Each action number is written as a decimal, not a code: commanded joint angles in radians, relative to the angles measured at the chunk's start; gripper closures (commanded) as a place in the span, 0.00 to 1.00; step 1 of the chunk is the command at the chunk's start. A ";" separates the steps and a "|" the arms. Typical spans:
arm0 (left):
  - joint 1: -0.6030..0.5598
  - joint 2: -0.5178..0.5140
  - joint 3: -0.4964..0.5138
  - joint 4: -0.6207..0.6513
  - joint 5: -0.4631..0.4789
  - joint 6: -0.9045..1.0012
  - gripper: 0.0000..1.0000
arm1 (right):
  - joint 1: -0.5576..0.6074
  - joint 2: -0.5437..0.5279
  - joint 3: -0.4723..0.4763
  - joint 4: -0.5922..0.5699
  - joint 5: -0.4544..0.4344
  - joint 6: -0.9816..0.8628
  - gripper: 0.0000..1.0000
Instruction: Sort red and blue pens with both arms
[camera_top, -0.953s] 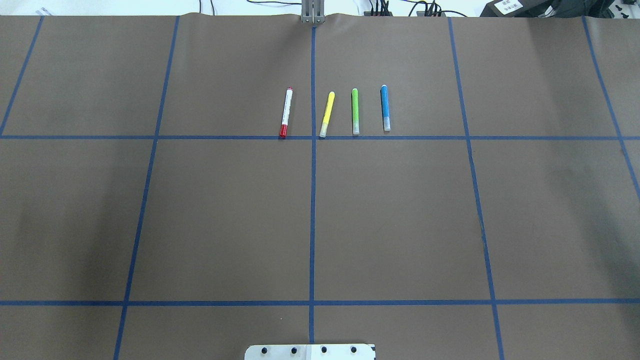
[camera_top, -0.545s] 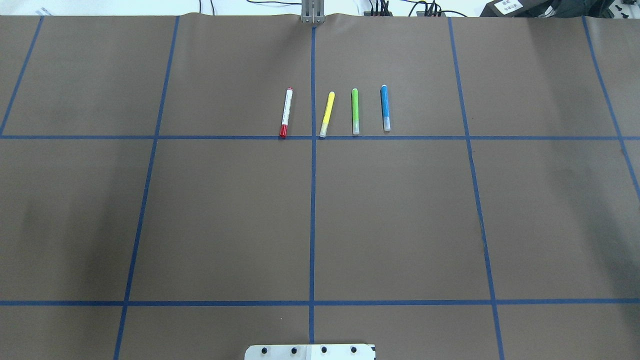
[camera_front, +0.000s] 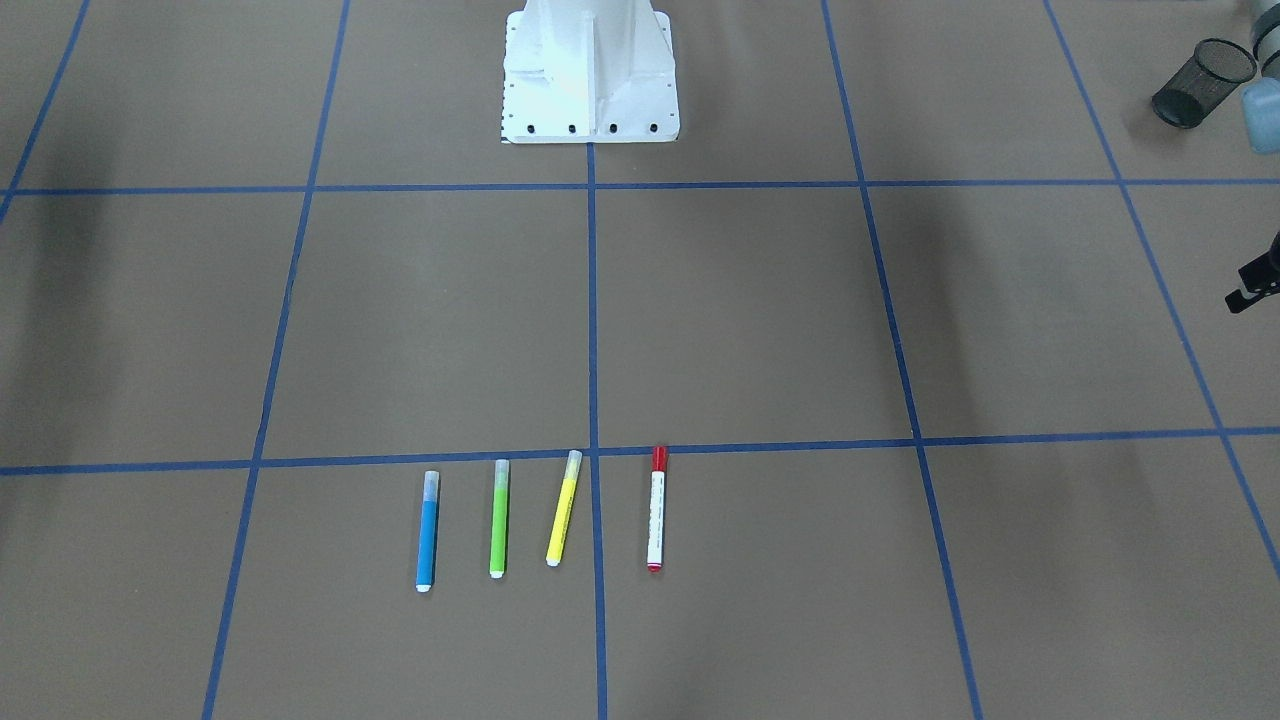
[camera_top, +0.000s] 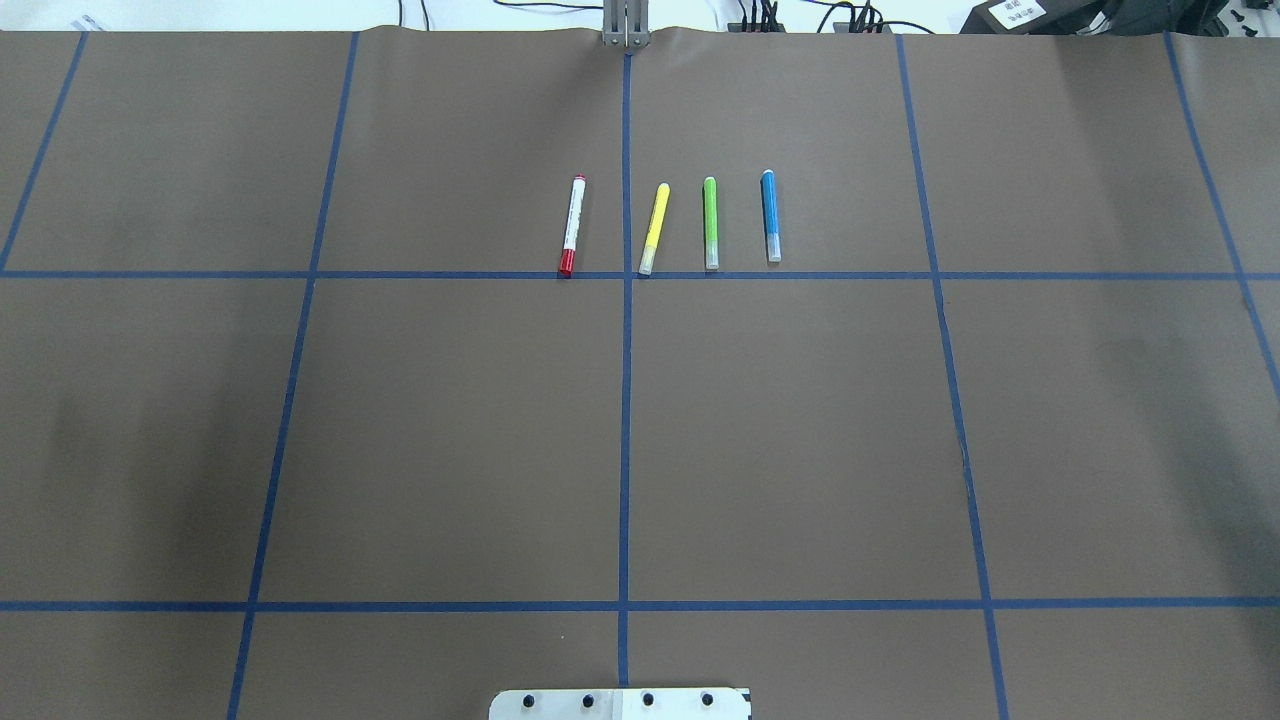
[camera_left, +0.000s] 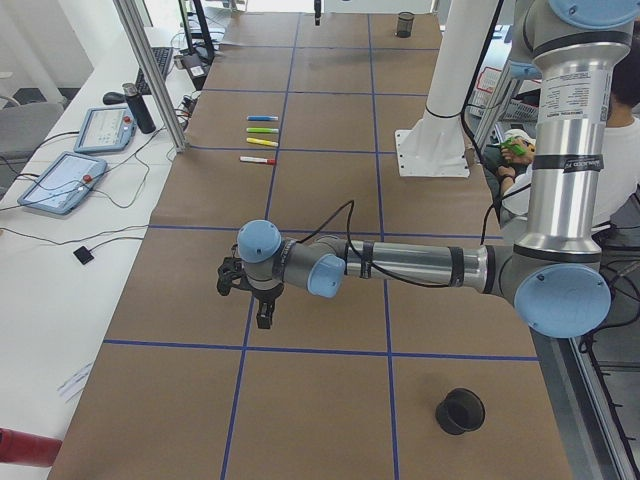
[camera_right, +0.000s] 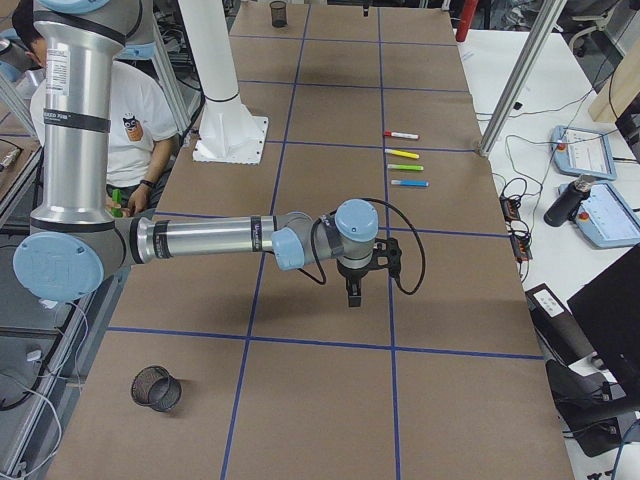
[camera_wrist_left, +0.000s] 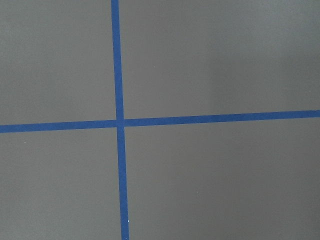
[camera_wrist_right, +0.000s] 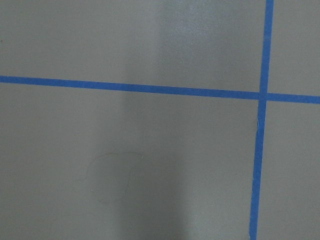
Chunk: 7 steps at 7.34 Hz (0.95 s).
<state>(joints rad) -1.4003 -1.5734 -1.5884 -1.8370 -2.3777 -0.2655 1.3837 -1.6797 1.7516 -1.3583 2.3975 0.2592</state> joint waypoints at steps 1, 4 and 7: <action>0.000 0.001 -0.004 -0.002 0.000 0.000 0.00 | 0.000 0.002 0.000 -0.001 -0.001 0.000 0.00; 0.000 0.006 -0.004 -0.039 -0.011 0.000 0.00 | 0.000 0.002 -0.006 -0.002 0.005 0.002 0.00; 0.000 -0.004 0.008 -0.036 -0.011 -0.005 0.00 | 0.000 0.002 -0.011 -0.001 0.003 0.000 0.00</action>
<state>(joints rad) -1.4005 -1.5750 -1.5876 -1.8723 -2.3875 -0.2690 1.3836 -1.6782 1.7411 -1.3604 2.4009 0.2605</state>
